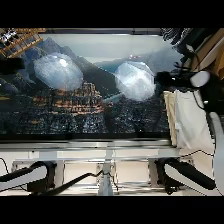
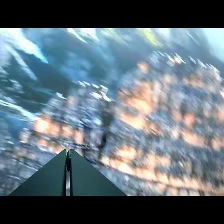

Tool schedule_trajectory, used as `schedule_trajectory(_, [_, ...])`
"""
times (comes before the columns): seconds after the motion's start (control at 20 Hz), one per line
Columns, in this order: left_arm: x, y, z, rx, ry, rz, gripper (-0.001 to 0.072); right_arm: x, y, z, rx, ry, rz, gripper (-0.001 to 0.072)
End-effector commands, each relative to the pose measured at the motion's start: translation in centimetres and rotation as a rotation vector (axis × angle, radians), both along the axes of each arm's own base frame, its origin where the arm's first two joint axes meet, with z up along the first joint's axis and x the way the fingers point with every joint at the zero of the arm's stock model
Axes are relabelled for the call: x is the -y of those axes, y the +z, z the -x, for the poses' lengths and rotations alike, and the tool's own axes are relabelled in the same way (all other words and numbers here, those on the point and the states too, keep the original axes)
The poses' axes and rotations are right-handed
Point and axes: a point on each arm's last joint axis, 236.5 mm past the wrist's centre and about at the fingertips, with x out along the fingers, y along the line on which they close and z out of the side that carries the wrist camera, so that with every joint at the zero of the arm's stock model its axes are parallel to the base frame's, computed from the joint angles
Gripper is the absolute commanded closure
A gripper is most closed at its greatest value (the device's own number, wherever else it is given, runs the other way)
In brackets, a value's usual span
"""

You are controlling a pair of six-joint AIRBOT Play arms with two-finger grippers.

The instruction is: Fold the clothes and pants, and hang the long-sleeved shirts on hangers.

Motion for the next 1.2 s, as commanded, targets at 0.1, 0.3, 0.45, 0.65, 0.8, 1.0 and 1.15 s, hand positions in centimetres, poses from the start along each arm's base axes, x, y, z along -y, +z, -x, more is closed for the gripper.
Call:
schedule_trajectory(0.1, [-1.4, 0.8, 0.0, 0.031, 0.039, -0.019, 0.0694, -5.7, 7.0, -4.3, 0.428, 0.090, 0.083, 0.0546])
schedule_trajectory(0.3, [-1.5, 0.8, 0.0, 0.032, 0.039, -0.020, 0.0693, -5.8, 7.3, -4.4, 0.442, 0.089, 0.081, 0.0547])
schedule_trajectory(0.45, [-1.5, 0.8, 0.0, 0.031, 0.039, -0.020, 0.0694, -5.8, 7.3, -4.4, 0.442, 0.089, 0.081, 0.0547])
schedule_trajectory(0.65, [-1.5, 0.8, 0.0, 0.031, 0.039, -0.020, 0.0693, -5.8, 7.3, -4.4, 0.442, 0.089, 0.081, 0.0547])
schedule_trajectory(0.8, [-1.5, 0.8, 0.0, 0.031, 0.039, -0.020, 0.0694, -5.8, 7.3, -4.4, 0.442, 0.089, 0.081, 0.0547])
schedule_trajectory(1.0, [-1.5, 0.8, 0.0, 0.031, 0.039, -0.020, 0.0694, -5.8, 7.3, -4.4, 0.442, 0.089, 0.081, 0.0547])
schedule_trajectory(1.15, [-1.5, 0.8, 0.0, 0.031, 0.039, -0.020, 0.0694, -5.8, 7.3, -4.4, 0.442, 0.089, 0.081, 0.0547])
